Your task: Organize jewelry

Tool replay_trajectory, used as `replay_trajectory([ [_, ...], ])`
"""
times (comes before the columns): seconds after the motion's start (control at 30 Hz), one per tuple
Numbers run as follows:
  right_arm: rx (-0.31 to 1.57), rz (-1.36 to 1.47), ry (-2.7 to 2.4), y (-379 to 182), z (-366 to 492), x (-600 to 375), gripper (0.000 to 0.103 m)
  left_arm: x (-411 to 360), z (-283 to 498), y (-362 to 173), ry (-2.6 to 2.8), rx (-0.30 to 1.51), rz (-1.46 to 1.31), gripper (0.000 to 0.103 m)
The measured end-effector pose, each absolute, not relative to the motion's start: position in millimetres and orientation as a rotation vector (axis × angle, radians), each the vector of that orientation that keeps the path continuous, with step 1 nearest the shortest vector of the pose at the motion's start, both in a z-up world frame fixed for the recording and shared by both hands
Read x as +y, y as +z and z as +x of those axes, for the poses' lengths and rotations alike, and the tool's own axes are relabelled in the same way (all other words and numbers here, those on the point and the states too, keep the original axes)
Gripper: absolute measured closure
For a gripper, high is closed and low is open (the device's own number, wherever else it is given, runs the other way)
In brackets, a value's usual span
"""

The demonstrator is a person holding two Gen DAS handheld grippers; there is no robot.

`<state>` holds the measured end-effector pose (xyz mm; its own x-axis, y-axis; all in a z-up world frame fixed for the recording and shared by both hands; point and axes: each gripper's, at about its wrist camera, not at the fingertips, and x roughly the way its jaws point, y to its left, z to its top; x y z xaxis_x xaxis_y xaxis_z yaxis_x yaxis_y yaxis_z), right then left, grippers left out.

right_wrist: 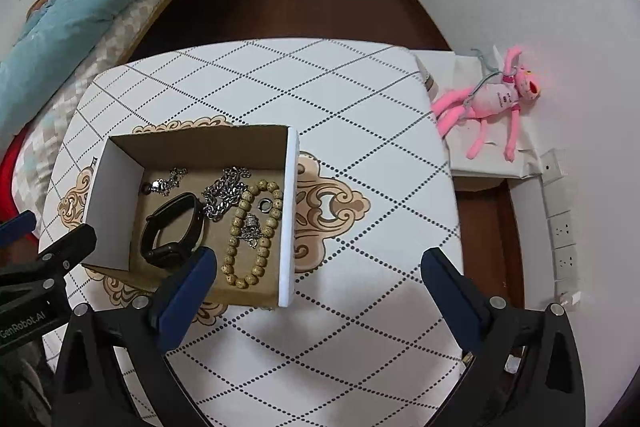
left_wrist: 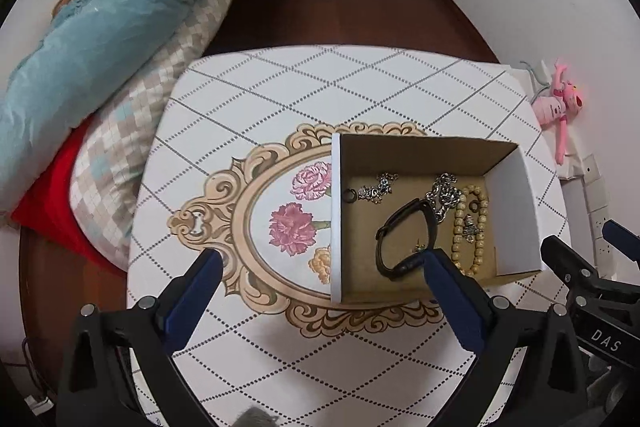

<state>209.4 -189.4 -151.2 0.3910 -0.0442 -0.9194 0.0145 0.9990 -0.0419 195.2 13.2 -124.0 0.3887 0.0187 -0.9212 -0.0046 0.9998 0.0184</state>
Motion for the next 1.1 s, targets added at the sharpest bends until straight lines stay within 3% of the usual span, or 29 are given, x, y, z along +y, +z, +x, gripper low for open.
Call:
replay_trajectory([
  [0.73,0.840,0.000,-0.049,9.8,75.4,-193.7,0.000,8.8,79.7,29.5,-0.005,0.865,0.012,0.000],
  [1.1,0.735,0.002,-0.069,67.3,21.8,-196.9,0.000,5.5,41.7,62.9,-0.032,0.809,-0.019,0.000],
])
